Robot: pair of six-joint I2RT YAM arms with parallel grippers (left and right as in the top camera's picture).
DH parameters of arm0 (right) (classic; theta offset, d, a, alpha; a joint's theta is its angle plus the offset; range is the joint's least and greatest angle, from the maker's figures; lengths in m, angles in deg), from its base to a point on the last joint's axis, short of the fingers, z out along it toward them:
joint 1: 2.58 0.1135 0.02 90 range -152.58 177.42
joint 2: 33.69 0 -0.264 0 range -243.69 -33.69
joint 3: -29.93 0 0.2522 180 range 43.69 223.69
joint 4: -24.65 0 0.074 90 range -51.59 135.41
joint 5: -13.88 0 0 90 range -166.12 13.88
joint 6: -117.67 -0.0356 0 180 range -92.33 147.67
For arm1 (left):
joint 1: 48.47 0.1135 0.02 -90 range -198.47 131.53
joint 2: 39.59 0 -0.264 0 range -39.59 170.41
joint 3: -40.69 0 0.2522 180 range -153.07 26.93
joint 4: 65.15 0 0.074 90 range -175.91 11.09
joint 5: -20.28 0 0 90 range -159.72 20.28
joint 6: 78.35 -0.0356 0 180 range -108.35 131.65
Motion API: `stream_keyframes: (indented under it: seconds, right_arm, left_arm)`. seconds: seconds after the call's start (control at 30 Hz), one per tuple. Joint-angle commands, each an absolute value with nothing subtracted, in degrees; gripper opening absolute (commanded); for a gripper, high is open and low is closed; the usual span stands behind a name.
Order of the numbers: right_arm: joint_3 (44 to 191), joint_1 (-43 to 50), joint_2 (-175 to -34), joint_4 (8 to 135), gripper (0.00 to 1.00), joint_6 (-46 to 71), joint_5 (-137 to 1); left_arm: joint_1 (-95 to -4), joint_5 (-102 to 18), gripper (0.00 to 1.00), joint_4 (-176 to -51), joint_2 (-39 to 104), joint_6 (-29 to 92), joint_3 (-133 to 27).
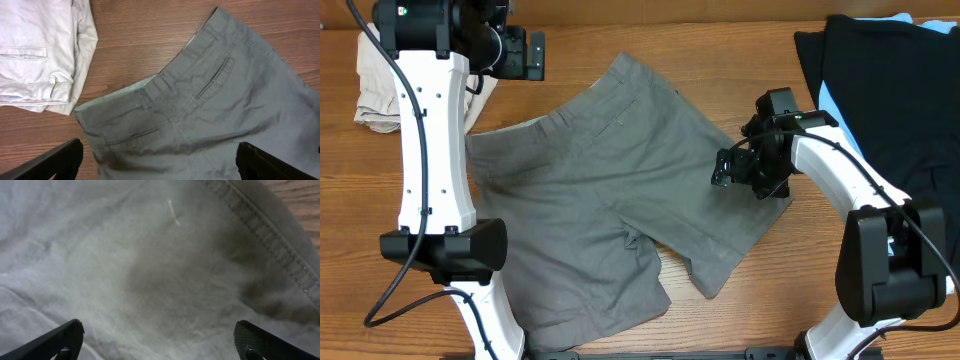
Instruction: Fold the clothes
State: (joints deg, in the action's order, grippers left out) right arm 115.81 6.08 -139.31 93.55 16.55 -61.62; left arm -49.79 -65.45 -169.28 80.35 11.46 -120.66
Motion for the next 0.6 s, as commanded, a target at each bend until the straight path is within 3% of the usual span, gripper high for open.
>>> stream_keyframes:
  seconds: [0.0, 0.57]
  right_arm:
    - [113.76, 6.19, -139.27, 91.82, 1.0, 15.68, -62.82]
    - [111.13, 6.21, -139.31, 90.12, 1.0, 15.74, -63.01]
  left_arm:
    - [-50.01, -66.3, 1.0, -168.8, 81.18, 11.42, -120.92]
    - [-50.01, -66.3, 1.0, -169.5, 81.18, 11.4, -120.92]
